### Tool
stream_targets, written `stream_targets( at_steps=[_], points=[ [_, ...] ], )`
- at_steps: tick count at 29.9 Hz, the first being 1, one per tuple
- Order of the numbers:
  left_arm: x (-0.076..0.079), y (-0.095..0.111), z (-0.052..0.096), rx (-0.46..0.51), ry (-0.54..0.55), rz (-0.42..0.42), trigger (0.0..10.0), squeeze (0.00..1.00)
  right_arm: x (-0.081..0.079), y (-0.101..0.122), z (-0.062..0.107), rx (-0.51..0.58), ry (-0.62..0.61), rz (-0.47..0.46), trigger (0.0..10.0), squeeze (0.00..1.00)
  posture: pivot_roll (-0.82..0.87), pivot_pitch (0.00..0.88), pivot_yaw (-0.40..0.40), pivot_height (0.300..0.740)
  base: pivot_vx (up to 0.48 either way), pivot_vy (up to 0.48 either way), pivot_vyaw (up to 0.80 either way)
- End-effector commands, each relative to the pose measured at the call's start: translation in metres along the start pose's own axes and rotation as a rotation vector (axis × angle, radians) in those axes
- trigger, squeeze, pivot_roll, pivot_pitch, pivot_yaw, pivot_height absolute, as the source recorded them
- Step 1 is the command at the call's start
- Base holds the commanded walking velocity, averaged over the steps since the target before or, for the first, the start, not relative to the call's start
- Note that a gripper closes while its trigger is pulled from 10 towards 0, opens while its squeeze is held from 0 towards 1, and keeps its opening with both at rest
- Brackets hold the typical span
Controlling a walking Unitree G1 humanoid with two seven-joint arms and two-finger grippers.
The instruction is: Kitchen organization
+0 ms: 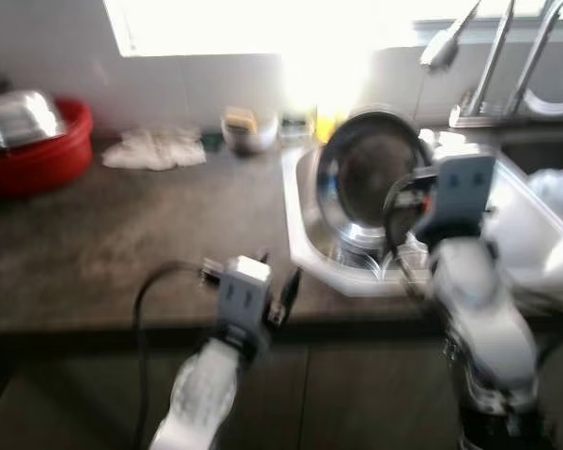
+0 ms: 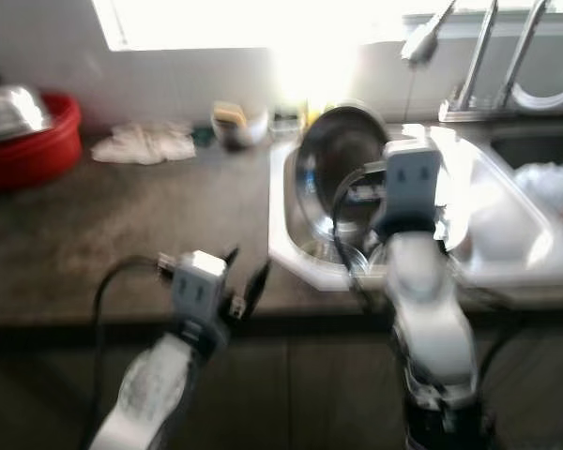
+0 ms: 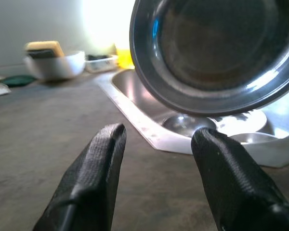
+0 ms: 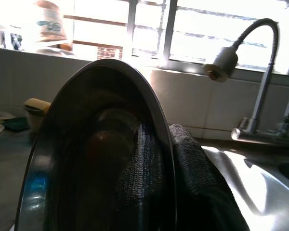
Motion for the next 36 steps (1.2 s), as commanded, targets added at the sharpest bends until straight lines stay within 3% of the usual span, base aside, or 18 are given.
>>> stream_targets(
  at_steps=[1, 13, 17, 21, 27, 36],
  points=[
    [0.005, 0.003, -0.002, 0.012, -0.014, -0.003, 10.0, 0.00, 0.008, 0.007, -0.004, 0.023, -0.029, -0.003, 10.0, 0.00, 0.07, 0.067, -0.006, 0.740, 0.270, -0.394, 0.00],
    [0.003, 0.002, -0.002, 0.010, 0.002, 0.009, 10.0, 0.00, 0.020, 0.002, -0.015, -0.015, -0.026, 0.006, 10.0, 0.00, 0.07, 0.079, -0.005, 0.740, 0.297, -0.373, 0.00],
    [0.001, 0.000, -0.002, -0.003, 0.025, 0.037, 10.0, 0.00, 0.019, -0.006, -0.021, -0.067, 0.002, 0.014, 10.0, 0.00, 0.07, 0.085, -0.006, 0.740, 0.000, 0.000, 0.00],
    [0.002, 0.000, -0.002, -0.006, 0.027, 0.029, 10.0, 0.00, 0.014, -0.019, -0.030, -0.155, 0.061, 0.052, 10.0, 0.00, 0.07, 0.091, -0.009, 0.740, 0.000, 0.000, 0.00],
    [0.003, 0.000, -0.001, -0.009, 0.031, 0.035, 10.0, 0.00, 0.009, -0.017, -0.052, -0.183, 0.099, 0.022, 10.0, 0.00, 0.08, 0.107, -0.019, 0.740, 0.000, 0.000, 0.00],
    [0.002, -0.001, 0.002, -0.017, 0.044, 0.036, 10.0, 0.00, 0.008, -0.035, -0.083, -0.329, 0.110, -0.024, 10.0, 0.00, 0.09, 0.122, -0.025, 0.740, 0.000, 0.000, 0.00]
  ],
)
Point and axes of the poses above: a point about 5 cm out from each wrist's last joint towards the gripper, its own z axis pointing back from the gripper into the wrist, its own y axis along the axis of the wrist's last joint, x = y × z, the point moved 2 cm from there along -z, pointing out of the wrist towards the gripper, and after that the axes turned 9 degrees about z, right-handed, at the moved point
